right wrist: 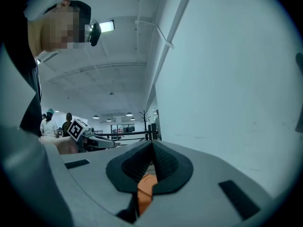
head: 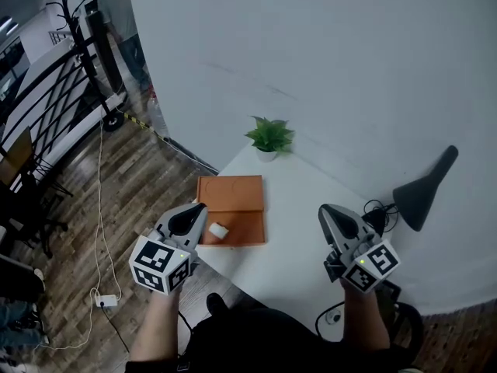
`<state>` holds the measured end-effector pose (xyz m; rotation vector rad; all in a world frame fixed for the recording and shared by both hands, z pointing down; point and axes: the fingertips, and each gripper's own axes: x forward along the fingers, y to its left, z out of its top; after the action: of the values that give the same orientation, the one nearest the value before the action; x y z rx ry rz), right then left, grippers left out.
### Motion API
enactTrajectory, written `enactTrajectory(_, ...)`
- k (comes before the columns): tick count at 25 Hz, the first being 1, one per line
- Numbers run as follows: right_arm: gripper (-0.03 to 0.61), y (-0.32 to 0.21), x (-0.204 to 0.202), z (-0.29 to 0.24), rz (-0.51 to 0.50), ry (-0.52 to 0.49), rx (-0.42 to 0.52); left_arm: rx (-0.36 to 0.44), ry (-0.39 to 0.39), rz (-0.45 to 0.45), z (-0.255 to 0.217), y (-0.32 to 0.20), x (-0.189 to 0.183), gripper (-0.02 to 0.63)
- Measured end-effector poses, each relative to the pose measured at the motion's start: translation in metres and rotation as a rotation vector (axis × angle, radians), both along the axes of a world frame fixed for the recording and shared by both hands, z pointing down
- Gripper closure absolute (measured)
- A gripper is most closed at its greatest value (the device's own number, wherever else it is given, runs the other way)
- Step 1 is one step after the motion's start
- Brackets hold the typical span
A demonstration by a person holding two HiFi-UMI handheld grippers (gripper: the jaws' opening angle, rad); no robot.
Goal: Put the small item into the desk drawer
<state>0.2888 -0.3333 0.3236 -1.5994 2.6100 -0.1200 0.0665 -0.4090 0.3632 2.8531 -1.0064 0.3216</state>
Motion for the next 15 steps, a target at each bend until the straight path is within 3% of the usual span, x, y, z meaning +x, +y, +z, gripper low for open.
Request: enactTrajectory(15,0.575,-0.006,-0.013,0.005,0.007,0.027,0.014,-0.008,-0.001,-0.016,0.008,-0.014,-0.010,0.600)
